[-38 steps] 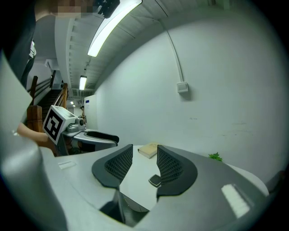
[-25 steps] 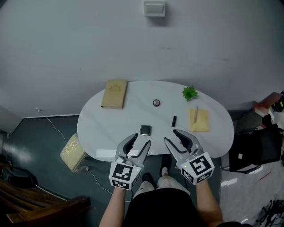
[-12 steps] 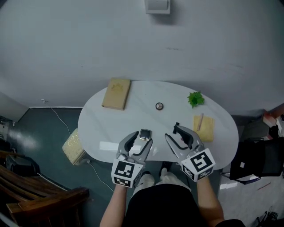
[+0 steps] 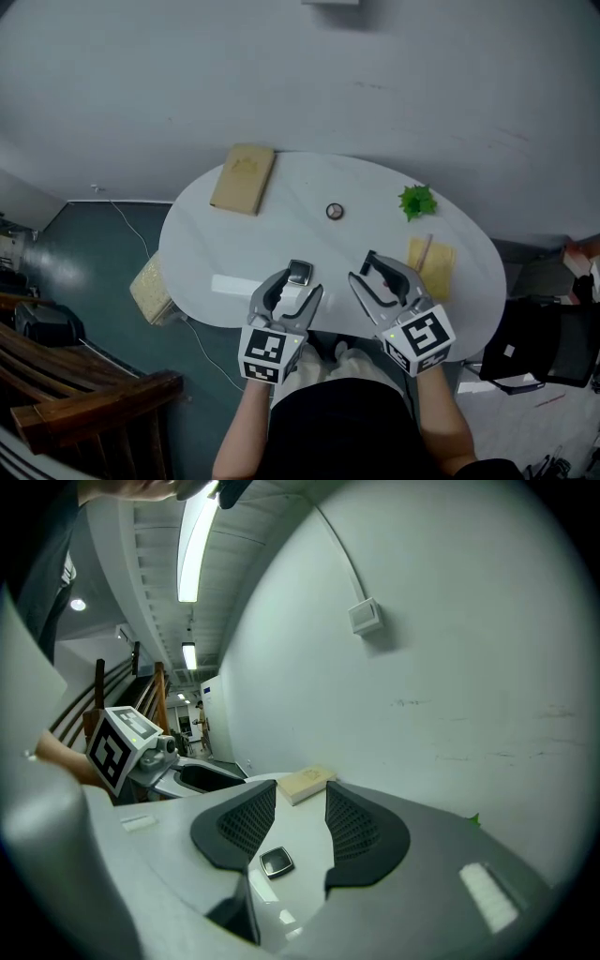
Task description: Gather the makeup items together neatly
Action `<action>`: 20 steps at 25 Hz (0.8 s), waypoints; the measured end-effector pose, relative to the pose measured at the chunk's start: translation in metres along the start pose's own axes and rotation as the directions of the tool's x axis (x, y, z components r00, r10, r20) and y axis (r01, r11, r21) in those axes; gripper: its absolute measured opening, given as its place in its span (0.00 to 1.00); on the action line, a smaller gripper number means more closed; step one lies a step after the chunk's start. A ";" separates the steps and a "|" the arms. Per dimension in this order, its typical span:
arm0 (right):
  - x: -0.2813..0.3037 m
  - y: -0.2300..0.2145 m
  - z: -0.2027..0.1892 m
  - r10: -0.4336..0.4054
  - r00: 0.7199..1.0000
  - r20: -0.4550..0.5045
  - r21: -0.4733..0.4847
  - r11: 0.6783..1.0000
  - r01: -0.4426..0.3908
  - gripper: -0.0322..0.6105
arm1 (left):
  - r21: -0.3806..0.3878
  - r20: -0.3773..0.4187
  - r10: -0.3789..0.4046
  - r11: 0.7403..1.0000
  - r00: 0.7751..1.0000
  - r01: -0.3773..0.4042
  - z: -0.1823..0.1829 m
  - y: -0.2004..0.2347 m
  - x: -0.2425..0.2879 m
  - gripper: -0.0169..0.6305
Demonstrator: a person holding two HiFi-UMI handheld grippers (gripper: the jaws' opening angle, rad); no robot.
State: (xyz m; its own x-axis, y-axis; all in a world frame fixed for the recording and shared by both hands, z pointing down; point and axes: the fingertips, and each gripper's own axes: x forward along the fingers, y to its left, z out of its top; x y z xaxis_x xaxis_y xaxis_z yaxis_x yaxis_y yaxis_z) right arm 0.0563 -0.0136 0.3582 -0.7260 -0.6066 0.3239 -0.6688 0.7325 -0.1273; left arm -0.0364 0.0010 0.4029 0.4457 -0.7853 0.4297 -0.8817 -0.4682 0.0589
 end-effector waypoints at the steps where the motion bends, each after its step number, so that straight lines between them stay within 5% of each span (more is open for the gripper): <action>1: 0.000 -0.001 -0.003 0.002 1.000 -0.005 0.004 1.000 -0.002 0.29 | -0.002 -0.009 0.005 1.000 1.000 -0.005 -0.003 0.000 0.002 0.42; 20: 0.033 -0.001 -0.048 0.017 0.996 -0.084 0.034 0.999 -0.014 0.29 | -0.071 -0.191 0.094 0.992 0.977 -0.109 -0.110 0.048 0.052 0.52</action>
State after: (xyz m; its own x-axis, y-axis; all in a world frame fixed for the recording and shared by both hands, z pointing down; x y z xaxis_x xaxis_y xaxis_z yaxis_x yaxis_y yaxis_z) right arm 0.0404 -0.0195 0.4138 -0.7212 -0.5662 0.3990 -0.6636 0.7301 -0.1633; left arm -0.0726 -0.0181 0.5271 0.3232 -0.7337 0.5977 -0.9337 -0.3501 0.0752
